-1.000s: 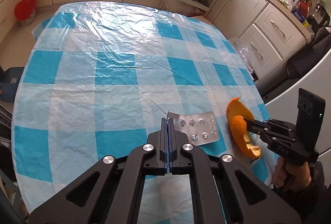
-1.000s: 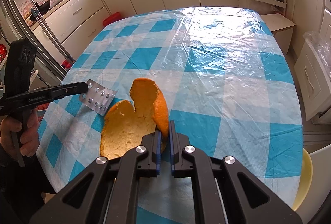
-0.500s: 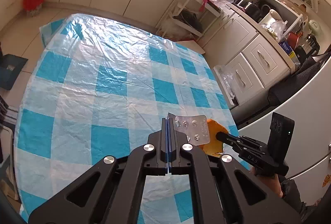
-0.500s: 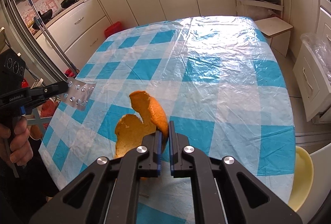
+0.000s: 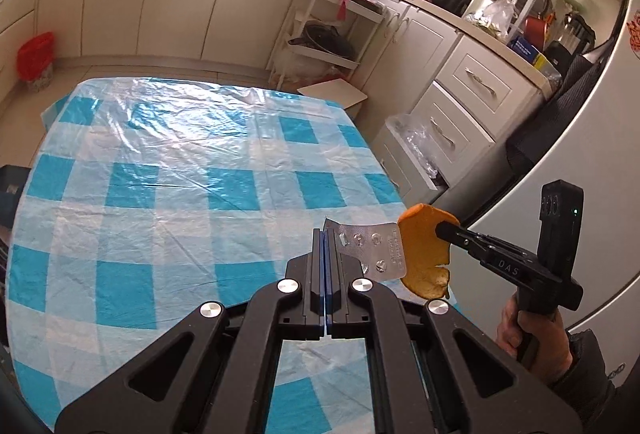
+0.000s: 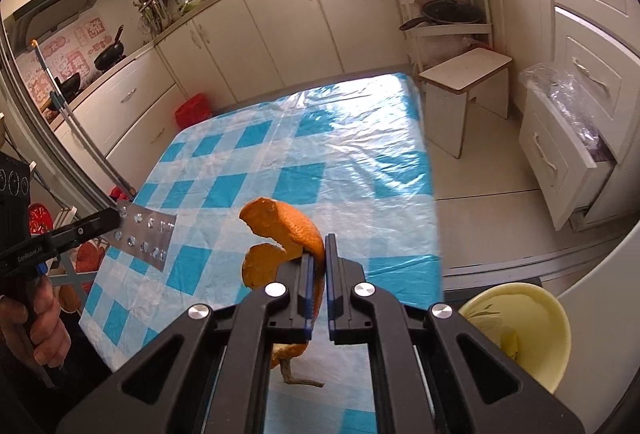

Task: Collect trash
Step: 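Carry the peel and blister pack with both tools to the yellow bucket, then open both tools over the bucket to drop the peel and blister pack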

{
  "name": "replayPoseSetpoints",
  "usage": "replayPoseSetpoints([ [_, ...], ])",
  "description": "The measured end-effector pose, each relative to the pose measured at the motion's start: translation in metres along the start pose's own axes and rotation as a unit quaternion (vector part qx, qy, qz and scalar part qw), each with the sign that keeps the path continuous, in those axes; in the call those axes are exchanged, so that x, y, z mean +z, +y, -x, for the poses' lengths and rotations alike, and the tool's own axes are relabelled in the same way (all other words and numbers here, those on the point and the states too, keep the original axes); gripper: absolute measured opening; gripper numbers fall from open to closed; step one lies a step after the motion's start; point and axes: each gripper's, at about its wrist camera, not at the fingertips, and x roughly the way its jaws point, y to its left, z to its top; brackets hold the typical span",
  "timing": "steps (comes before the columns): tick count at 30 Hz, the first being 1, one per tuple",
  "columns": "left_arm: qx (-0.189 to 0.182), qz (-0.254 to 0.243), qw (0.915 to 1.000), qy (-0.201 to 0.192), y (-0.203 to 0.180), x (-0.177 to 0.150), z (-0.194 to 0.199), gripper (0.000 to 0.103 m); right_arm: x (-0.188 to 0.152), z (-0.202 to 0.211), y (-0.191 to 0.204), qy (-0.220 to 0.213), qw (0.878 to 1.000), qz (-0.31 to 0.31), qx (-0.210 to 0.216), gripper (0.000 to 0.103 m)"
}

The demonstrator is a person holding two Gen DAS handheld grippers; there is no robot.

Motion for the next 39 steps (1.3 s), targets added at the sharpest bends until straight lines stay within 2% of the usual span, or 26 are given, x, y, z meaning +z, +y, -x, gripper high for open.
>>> replayPoseSetpoints([
  [6, -0.037, -0.021, 0.9988, 0.023, -0.055, -0.009, -0.033, 0.0, -0.009, 0.033, -0.062, -0.021, 0.996, -0.038, -0.084, 0.006],
  [11, -0.066, -0.04, 0.996, 0.047, -0.105, -0.016, -0.068, 0.0, -0.03, 0.029, -0.109, 0.016, 0.986, -0.084, -0.143, 0.007],
  [12, -0.069, -0.046, 0.9953, 0.051, -0.117, -0.017, -0.077, 0.0, -0.034, 0.024, -0.118, 0.028, 0.983, -0.099, -0.153, 0.012],
  [13, -0.069, -0.052, 0.9946, 0.057, -0.128, -0.018, -0.085, 0.0, -0.038, 0.02, -0.128, 0.043, 0.98, -0.119, -0.156, 0.034],
  [14, -0.069, -0.058, 0.994, 0.063, -0.138, -0.02, -0.094, 0.0, -0.042, 0.016, -0.14, 0.054, 0.976, -0.144, -0.152, 0.046],
  [15, -0.067, -0.063, 0.9932, 0.071, -0.148, -0.022, -0.104, 0.0, -0.045, 0.018, -0.149, 0.048, 0.974, -0.167, -0.144, 0.054],
  [18, -0.051, -0.087, 0.99, 0.099, -0.174, -0.033, -0.134, 0.0, -0.043, 0.033, -0.162, 0.015, 0.969, -0.208, -0.133, 0.054],
  [21, -0.036, -0.106, 0.9853, 0.129, -0.197, -0.047, -0.166, 0.0, -0.035, 0.063, -0.163, -0.051, 0.965, -0.219, -0.136, 0.056],
  [24, -0.024, -0.12, 0.9805, 0.154, -0.214, -0.059, -0.193, 0.0, -0.028, 0.093, -0.163, -0.117, 0.958, -0.224, -0.137, 0.071],
  [26, -0.009, -0.129, 0.9769, 0.17, -0.223, -0.066, -0.21, 0.001, -0.022, 0.102, -0.164, -0.137, 0.956, -0.221, -0.134, 0.073],
  [30, 0.004, -0.141, 0.9727, 0.185, -0.237, -0.073, -0.23, 0.003, -0.017, 0.102, -0.166, -0.136, 0.959, -0.214, -0.123, 0.076],
  [33, 0.011, -0.145, 0.9717, 0.186, -0.241, -0.075, -0.233, 0.013, -0.016, 0.102, -0.171, -0.132, 0.959, -0.222, -0.117, 0.077],
  [35, 0.022, -0.15, 0.9728, 0.175, -0.242, -0.073, -0.23, 0.033, -0.017, 0.106, -0.174, -0.133, 0.957, -0.229, -0.12, 0.081],
  [37, 0.032, -0.154, 0.9738, 0.164, -0.243, -0.071, -0.225, 0.043, -0.018, 0.109, -0.176, -0.133, 0.954, -0.238, -0.127, 0.085],
  [39, 0.037, -0.158, 0.9743, 0.157, -0.245, -0.072, -0.218, 0.046, -0.019, 0.11, -0.177, -0.132, 0.953, -0.241, -0.129, 0.085],
])
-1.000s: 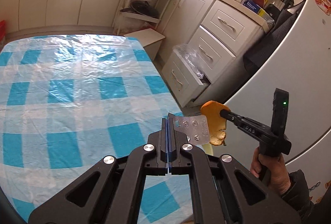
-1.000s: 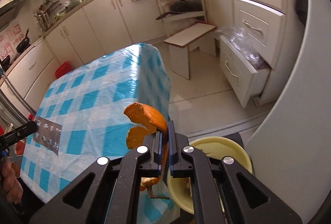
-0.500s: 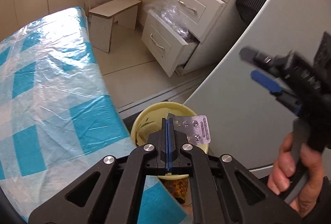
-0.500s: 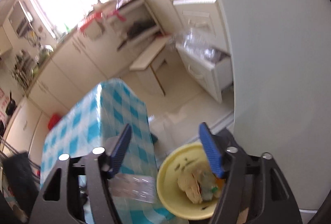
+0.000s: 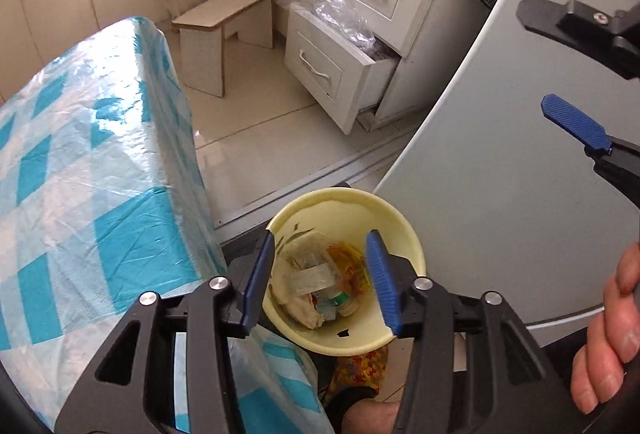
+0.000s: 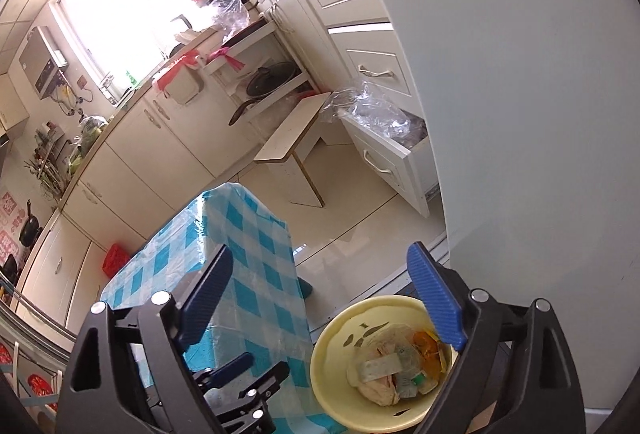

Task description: Collect trash

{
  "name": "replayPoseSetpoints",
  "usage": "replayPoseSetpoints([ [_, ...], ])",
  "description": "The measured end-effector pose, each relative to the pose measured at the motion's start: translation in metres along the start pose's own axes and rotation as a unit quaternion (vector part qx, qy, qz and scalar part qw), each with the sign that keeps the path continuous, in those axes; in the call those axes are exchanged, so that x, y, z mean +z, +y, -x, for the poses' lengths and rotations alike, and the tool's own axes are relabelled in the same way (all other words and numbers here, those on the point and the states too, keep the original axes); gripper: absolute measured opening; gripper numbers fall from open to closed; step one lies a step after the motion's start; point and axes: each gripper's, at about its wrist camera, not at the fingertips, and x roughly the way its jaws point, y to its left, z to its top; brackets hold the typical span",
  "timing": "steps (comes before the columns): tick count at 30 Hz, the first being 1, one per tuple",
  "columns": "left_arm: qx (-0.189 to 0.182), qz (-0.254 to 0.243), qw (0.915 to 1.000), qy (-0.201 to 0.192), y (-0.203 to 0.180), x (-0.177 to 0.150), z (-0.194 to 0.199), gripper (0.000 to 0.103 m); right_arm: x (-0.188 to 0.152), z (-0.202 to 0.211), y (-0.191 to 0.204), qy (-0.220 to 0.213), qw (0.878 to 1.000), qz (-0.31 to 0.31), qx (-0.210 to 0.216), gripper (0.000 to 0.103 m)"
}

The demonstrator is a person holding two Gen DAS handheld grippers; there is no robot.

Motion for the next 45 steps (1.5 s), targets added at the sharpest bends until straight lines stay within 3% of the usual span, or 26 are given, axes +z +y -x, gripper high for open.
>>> replayPoseSetpoints([
  [3, 0.014, -0.004, 0.9998, -0.01, 0.0, -0.005, 0.015, 0.052, -0.001, 0.001, 0.002, 0.002, 1.0, 0.004, -0.006, 0.087],
  [8, 0.062, 0.013, 0.9964, -0.056, 0.009, -0.015, 0.058, 0.08, -0.001, 0.01, 0.01, -0.005, 0.999, 0.024, -0.03, 0.091],
  [14, 0.102, 0.026, 0.9879, -0.114, 0.021, -0.036, 0.123, 0.095, -0.015, 0.03, 0.041, -0.037, 0.992, 0.106, -0.062, 0.095],
  [26, 0.143, 0.035, 0.9779, -0.148, 0.038, -0.099, 0.234, 0.095, -0.091, 0.101, 0.101, -0.103, 0.966, 0.232, -0.052, 0.096],
  [30, 0.138, 0.072, 0.9744, -0.162, 0.055, -0.124, 0.269, 0.095, -0.102, 0.131, 0.114, -0.092, 0.969, 0.228, -0.031, 0.096],
  [36, 0.188, 0.093, 0.9623, -0.172, 0.062, -0.164, 0.296, 0.095, -0.127, 0.163, 0.127, -0.043, 0.975, 0.217, -0.011, 0.096],
  [39, 0.192, 0.102, 0.9588, -0.182, 0.066, -0.177, 0.309, 0.095, -0.141, 0.168, 0.129, -0.017, 0.978, 0.208, -0.018, 0.096],
  [45, 0.193, 0.114, 0.9537, -0.2, 0.073, -0.188, 0.33, 0.095, -0.155, 0.183, 0.135, -0.027, 0.978, 0.204, -0.02, 0.096],
])
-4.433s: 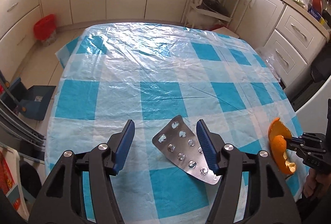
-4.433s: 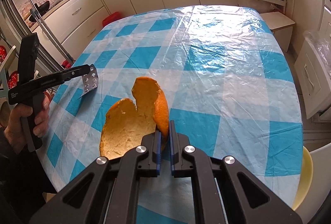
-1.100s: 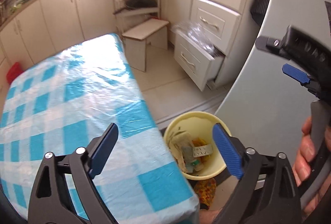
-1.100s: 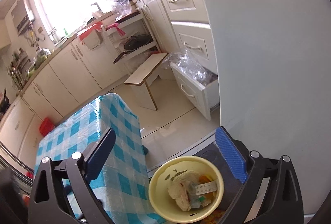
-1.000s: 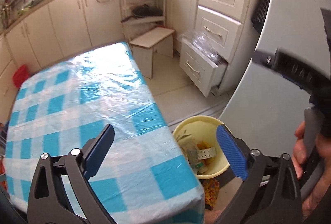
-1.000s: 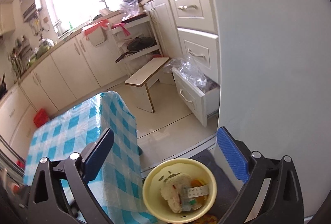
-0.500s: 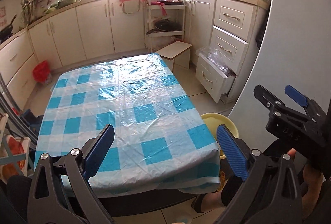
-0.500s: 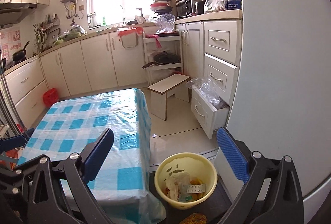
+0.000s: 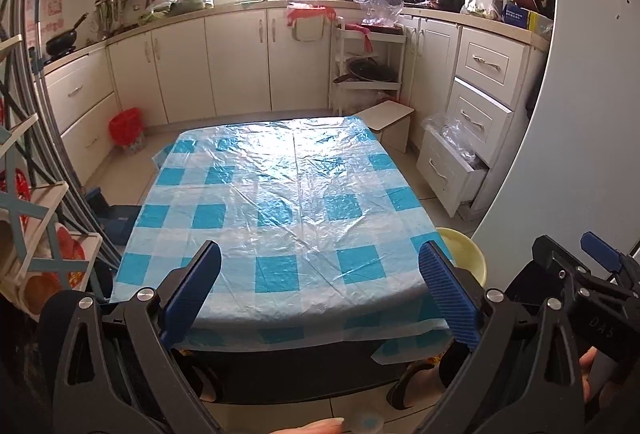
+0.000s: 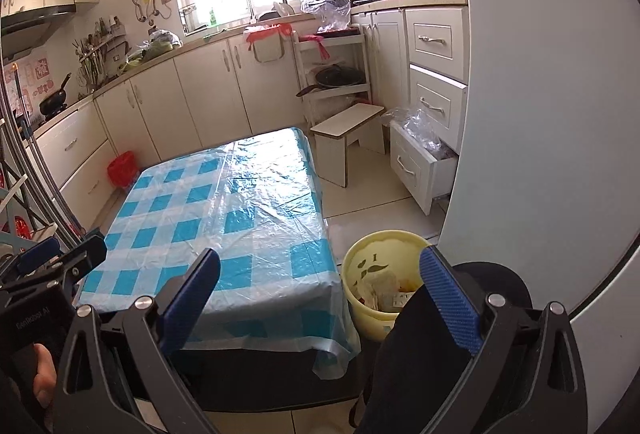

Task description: Collect trash

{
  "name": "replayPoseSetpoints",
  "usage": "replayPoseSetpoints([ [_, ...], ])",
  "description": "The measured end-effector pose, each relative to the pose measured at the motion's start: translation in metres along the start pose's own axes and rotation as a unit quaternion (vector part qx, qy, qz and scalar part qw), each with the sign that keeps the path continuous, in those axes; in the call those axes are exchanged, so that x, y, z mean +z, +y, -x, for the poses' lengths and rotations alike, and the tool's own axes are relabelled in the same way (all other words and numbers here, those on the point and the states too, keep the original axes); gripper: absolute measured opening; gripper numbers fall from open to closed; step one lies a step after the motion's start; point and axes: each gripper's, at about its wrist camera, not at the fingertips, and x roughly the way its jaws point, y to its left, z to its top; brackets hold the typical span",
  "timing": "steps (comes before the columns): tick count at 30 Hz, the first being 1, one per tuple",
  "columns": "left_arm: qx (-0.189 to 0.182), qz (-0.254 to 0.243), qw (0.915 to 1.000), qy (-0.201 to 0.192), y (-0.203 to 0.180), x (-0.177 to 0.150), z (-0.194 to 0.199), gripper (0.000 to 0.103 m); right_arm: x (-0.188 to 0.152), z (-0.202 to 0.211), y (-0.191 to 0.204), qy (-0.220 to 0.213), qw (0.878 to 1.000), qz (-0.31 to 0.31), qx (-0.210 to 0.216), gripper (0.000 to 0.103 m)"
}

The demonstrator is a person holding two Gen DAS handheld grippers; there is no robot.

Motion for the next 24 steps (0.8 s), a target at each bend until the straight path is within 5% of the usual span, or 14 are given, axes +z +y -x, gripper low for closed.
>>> replayPoseSetpoints([
  [24, 0.006, -0.019, 0.9998, -0.01, -0.006, 0.001, 0.014, 0.095, -0.003, 0.009, 0.012, -0.02, 1.0, 0.019, -0.009, 0.096],
])
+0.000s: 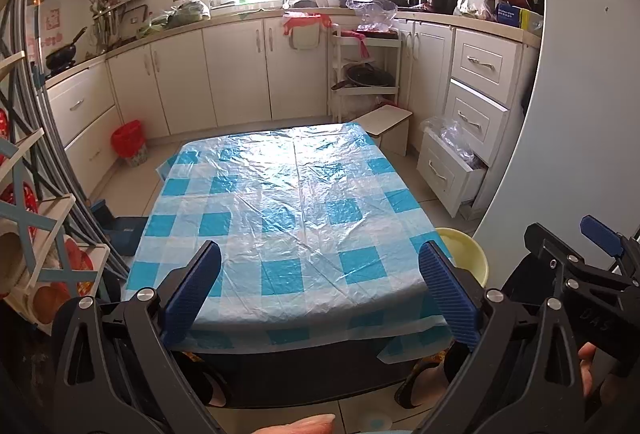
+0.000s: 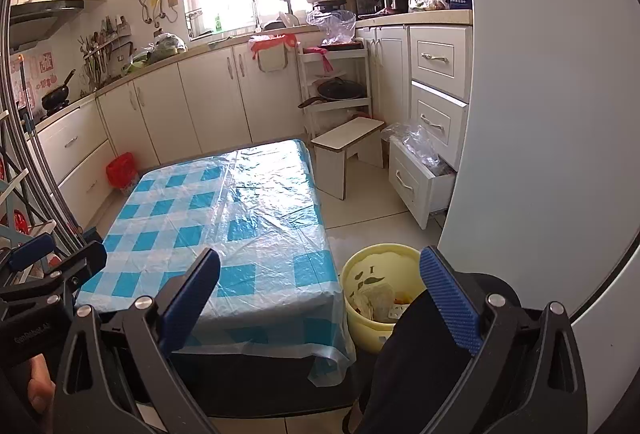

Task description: Collect trash

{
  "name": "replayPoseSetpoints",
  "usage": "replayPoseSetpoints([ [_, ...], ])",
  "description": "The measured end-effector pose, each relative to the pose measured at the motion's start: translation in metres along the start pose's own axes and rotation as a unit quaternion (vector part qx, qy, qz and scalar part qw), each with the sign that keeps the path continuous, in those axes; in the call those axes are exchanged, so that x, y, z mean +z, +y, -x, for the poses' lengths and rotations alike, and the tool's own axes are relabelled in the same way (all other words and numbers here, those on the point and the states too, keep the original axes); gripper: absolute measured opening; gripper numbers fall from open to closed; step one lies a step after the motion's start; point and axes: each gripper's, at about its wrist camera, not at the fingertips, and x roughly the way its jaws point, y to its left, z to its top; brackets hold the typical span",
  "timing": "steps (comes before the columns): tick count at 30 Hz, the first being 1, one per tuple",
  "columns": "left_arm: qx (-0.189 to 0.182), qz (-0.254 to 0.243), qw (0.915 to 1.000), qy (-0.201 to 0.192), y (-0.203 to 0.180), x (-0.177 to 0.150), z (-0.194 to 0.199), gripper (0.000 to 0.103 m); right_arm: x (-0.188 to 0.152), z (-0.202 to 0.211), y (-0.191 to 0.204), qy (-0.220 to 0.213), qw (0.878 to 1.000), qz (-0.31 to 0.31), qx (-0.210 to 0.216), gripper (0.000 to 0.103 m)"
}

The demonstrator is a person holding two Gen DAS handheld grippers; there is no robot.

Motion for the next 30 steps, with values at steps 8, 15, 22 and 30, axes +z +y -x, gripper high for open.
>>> replayPoseSetpoints([
  [8, 0.003, -0.003, 1.0, 0.0, 0.0, 0.0, 0.001, 0.095, 0.0, 0.0, 0.0, 0.0, 1.0, 0.004, 0.001, 0.096],
  [15, -0.016, 0.003, 0.9995, -0.028, 0.004, -0.005, 0.01, 0.095, -0.002, -0.002, 0.002, 0.002, 1.0, 0.01, 0.0, 0.096],
  [22, 0.001, -0.002, 0.9998, -0.022, 0.008, -0.004, 0.003, 0.095, -0.001, -0.003, 0.007, -0.002, 1.0, 0.021, 0.0, 0.096],
  [30, 0.012, 0.02, 0.9996, 0.013, 0.028, -0.003, -0.021, 0.095, 0.005, -0.016, 0.014, -0.005, 0.999, 0.034, -0.001, 0.096],
])
